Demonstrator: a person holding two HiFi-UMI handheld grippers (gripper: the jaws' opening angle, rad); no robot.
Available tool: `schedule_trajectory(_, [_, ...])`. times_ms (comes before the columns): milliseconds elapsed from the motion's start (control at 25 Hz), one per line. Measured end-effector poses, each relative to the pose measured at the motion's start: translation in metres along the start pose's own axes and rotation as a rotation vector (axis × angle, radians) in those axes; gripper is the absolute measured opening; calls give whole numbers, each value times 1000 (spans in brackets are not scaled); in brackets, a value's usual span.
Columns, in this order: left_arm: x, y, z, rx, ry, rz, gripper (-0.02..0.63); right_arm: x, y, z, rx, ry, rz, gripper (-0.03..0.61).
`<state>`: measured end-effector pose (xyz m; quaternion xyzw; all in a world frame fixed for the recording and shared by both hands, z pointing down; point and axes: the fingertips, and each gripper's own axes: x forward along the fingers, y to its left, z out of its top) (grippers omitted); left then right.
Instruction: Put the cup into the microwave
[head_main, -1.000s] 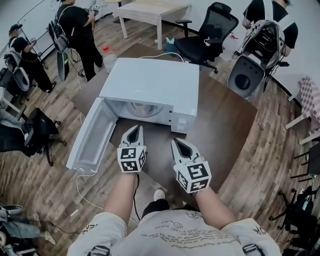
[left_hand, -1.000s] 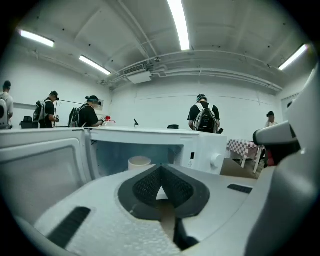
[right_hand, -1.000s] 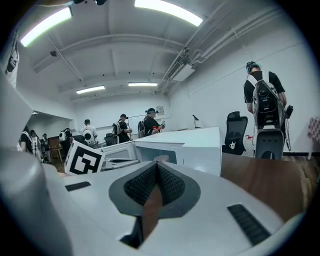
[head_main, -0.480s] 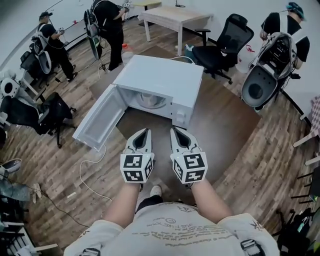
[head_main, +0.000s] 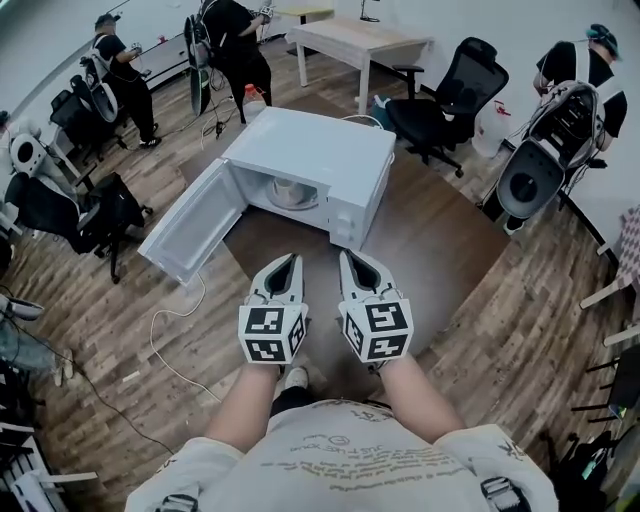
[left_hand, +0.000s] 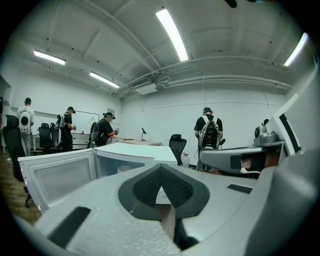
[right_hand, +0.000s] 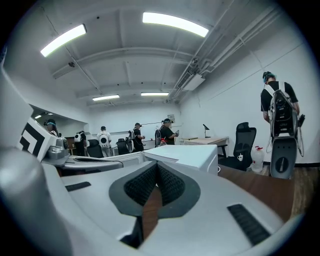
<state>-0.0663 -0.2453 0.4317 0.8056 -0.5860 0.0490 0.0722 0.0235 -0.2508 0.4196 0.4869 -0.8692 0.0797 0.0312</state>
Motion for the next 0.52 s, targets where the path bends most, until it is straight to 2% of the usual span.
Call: schedule_trajectory(520, [-6, -17, 2, -13, -21, 19, 14, -14, -7, 3, -15, -10, 28, 12])
